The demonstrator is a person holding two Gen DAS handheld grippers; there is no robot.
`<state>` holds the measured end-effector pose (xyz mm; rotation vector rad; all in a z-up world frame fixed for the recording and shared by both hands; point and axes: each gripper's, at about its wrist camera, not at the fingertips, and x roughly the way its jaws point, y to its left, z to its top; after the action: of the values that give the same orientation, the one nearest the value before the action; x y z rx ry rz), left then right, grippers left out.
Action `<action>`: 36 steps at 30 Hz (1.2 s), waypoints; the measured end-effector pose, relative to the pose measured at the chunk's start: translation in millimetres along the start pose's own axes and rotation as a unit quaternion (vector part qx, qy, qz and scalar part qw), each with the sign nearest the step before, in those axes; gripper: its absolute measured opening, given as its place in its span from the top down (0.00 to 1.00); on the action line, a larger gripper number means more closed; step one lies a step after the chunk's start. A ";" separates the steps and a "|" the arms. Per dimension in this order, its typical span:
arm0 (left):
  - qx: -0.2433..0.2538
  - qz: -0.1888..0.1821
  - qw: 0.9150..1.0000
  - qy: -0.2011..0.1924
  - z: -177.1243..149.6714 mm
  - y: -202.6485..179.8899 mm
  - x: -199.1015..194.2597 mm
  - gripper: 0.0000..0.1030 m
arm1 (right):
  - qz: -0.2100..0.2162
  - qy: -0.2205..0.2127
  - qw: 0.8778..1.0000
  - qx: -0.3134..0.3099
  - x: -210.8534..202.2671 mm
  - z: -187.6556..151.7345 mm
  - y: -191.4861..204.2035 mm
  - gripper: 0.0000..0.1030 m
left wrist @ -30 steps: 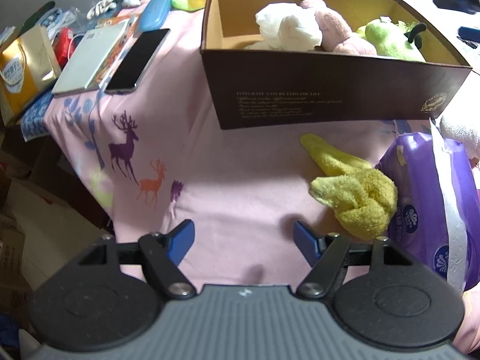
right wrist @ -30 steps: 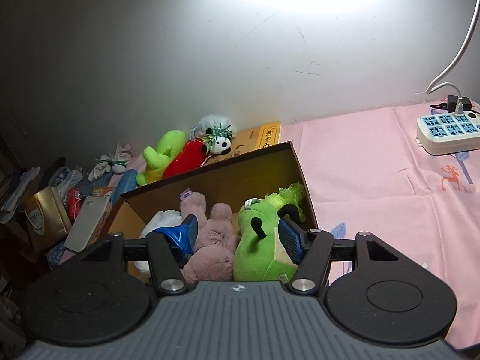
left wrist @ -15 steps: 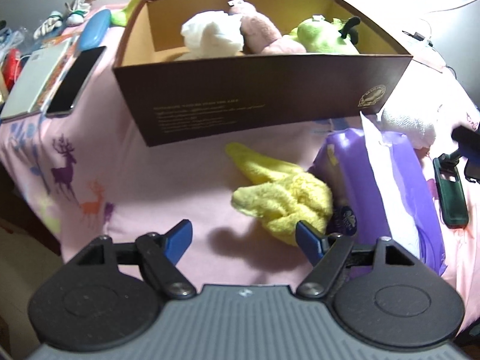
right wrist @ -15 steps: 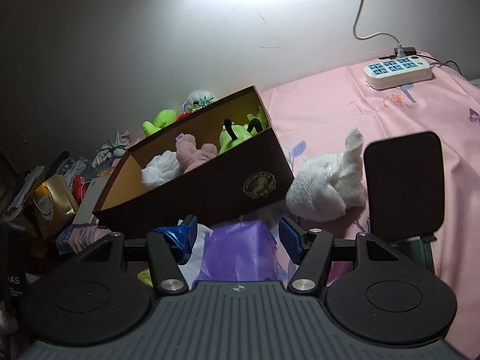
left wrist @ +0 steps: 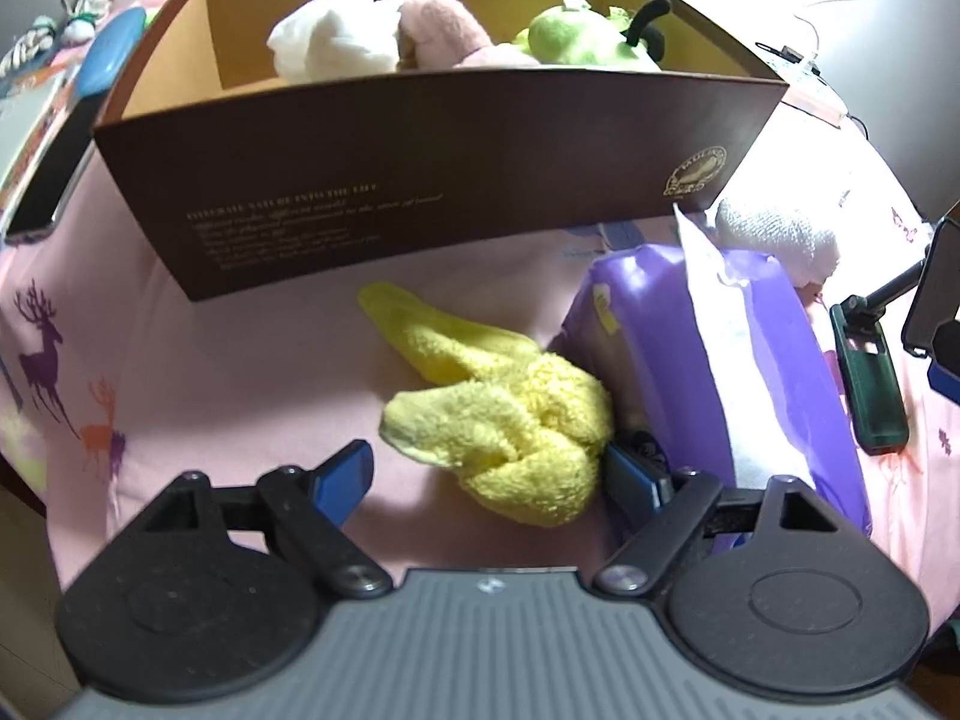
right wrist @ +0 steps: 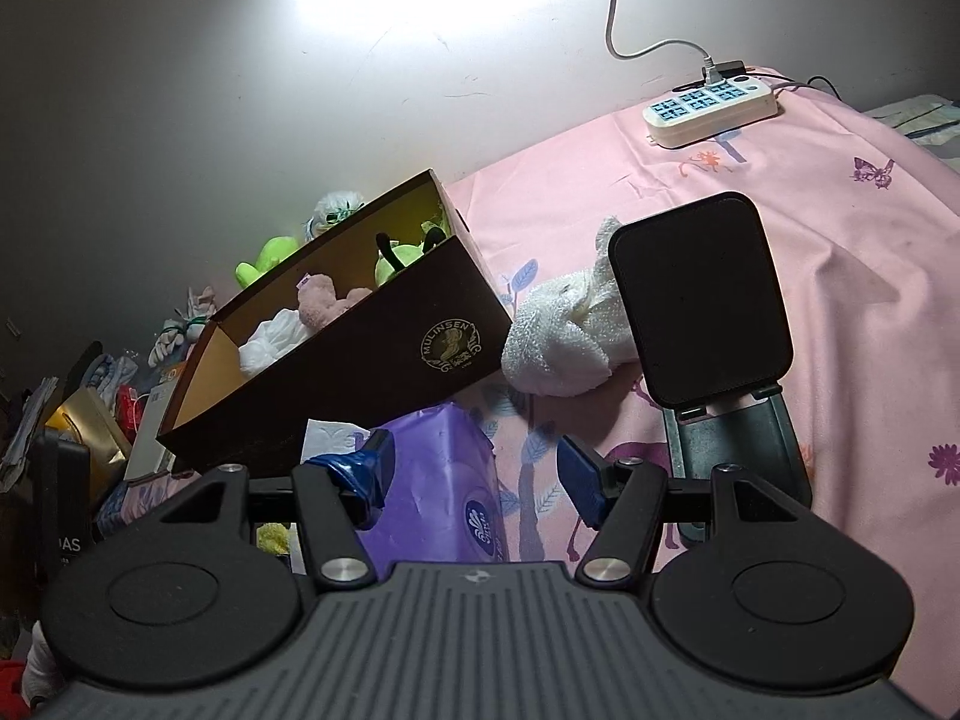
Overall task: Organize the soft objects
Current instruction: 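Move the left gripper to the yellow fuzzy plush and close on it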
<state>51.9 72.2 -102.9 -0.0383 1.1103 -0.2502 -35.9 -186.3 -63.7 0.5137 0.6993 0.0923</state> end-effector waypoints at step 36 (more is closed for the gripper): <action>0.010 0.036 0.999 -0.005 2.2 2.5 -4.8 0.18 | -0.001 0.036 0.999 0.005 18.4 7.3 1.7 0.55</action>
<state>52.4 75.5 -98.1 0.0184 1.0969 -0.1961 -17.0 -183.3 -69.1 0.5214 0.7710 0.1061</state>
